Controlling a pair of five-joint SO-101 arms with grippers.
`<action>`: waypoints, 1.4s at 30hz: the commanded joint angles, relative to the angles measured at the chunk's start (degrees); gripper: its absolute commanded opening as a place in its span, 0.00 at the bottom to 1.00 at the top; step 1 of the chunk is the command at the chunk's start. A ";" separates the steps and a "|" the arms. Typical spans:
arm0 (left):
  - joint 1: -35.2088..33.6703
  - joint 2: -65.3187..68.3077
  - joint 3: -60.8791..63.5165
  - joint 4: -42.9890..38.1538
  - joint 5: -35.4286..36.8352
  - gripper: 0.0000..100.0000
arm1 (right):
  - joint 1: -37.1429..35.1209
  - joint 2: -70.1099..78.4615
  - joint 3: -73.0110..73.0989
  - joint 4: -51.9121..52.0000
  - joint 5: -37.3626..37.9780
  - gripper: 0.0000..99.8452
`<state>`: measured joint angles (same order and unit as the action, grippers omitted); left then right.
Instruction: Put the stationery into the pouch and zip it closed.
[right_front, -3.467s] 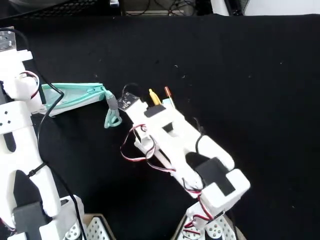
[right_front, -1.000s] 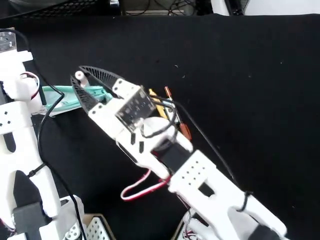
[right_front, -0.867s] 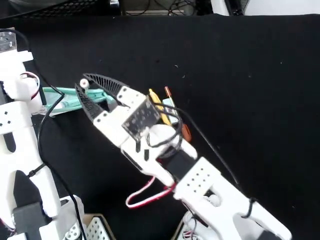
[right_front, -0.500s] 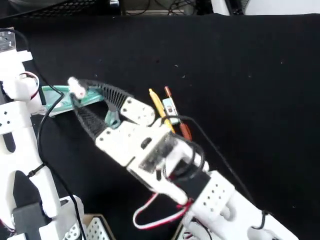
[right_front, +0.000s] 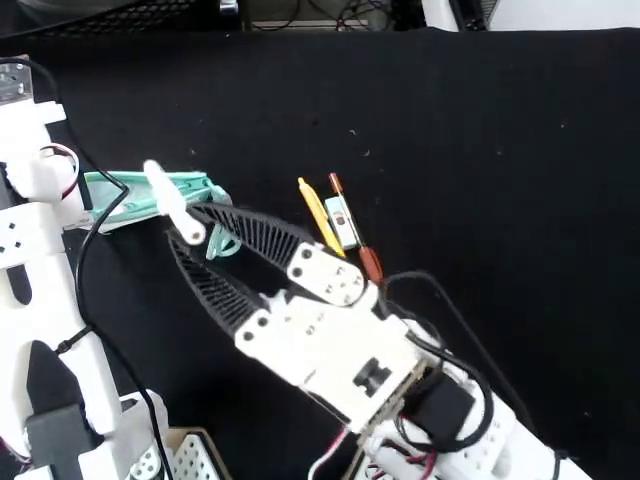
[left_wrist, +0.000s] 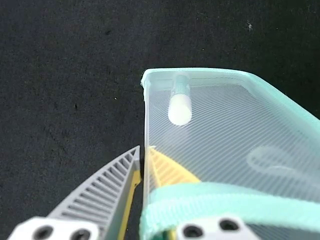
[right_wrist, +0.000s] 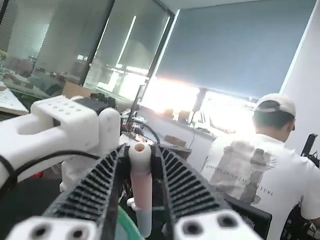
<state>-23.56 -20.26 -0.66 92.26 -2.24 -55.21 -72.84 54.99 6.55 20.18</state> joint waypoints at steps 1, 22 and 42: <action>-0.40 -0.44 -0.40 0.26 -0.18 0.03 | -0.35 -1.27 2.51 1.58 0.62 0.01; -0.66 -0.35 -0.31 0.26 -0.18 0.03 | 4.22 27.30 -4.97 -5.10 0.70 0.02; -0.66 -0.35 -0.22 0.26 -0.18 0.03 | 24.00 10.86 -20.70 35.25 -13.71 0.18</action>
<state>-23.56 -20.26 -0.66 92.35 -2.24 -40.79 -61.41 31.69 39.69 9.98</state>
